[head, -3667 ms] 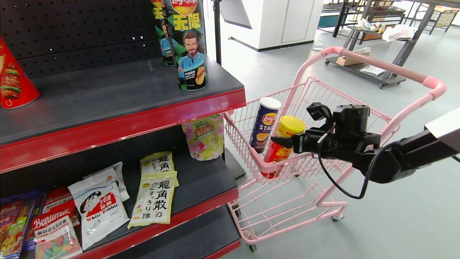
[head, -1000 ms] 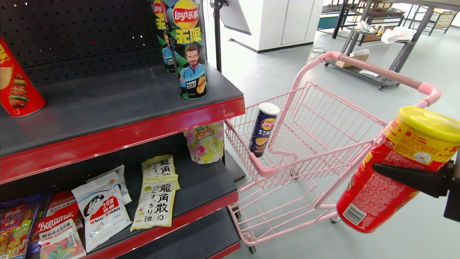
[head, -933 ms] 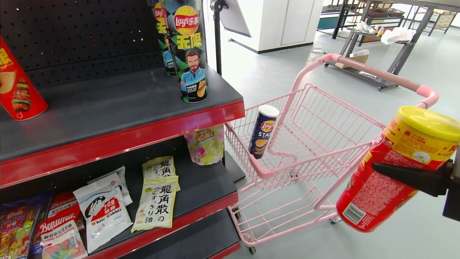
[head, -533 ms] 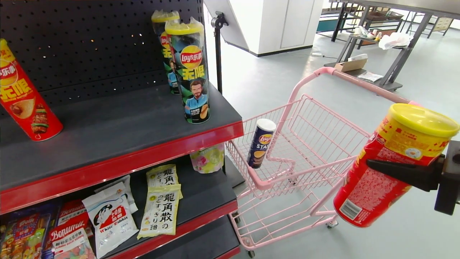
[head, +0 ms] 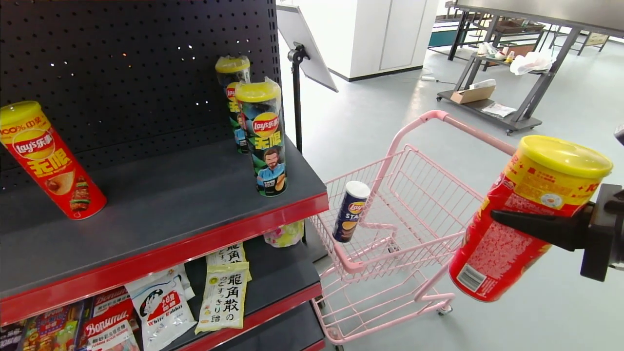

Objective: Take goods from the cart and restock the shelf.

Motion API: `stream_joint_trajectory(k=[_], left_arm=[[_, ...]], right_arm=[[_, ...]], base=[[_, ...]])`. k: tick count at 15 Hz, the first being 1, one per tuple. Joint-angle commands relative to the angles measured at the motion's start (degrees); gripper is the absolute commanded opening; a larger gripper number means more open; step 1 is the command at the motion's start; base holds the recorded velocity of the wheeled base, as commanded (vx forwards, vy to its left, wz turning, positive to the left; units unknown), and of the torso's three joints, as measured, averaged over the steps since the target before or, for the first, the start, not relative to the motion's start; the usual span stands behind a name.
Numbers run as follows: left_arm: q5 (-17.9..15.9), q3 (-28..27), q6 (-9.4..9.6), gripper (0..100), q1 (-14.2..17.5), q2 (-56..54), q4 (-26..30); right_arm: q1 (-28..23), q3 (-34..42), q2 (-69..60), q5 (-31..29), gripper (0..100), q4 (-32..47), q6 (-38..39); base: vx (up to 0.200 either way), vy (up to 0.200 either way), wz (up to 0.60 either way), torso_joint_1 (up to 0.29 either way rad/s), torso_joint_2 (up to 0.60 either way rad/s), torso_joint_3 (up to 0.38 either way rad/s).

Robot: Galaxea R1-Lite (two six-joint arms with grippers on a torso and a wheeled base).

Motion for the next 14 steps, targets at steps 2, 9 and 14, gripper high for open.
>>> stream_joint_trajectory(k=[2,9,14], left_arm=[[0.02,0.01,0.00,100,0.01,0.23,0.02],[0.02,0.01,-0.09,100,0.01,-0.29,0.02],[0.02,0.01,-0.36,100,0.01,-0.29,-0.07]], right_arm=[[0.00,-0.65,0.89,-0.16,0,-0.14,-0.15],[0.18,0.14,1.07,-2.18,0,-0.06,-2.17],[-0.17,1.98,-0.52,-2.36,0,-0.14,-2.08]], base=[[0.000,0.000,0.00,0.171,-0.41,-0.232],[0.000,0.000,0.60,0.045,-0.09,-0.052],[0.000,0.000,0.36,0.001,0.00,0.001]])
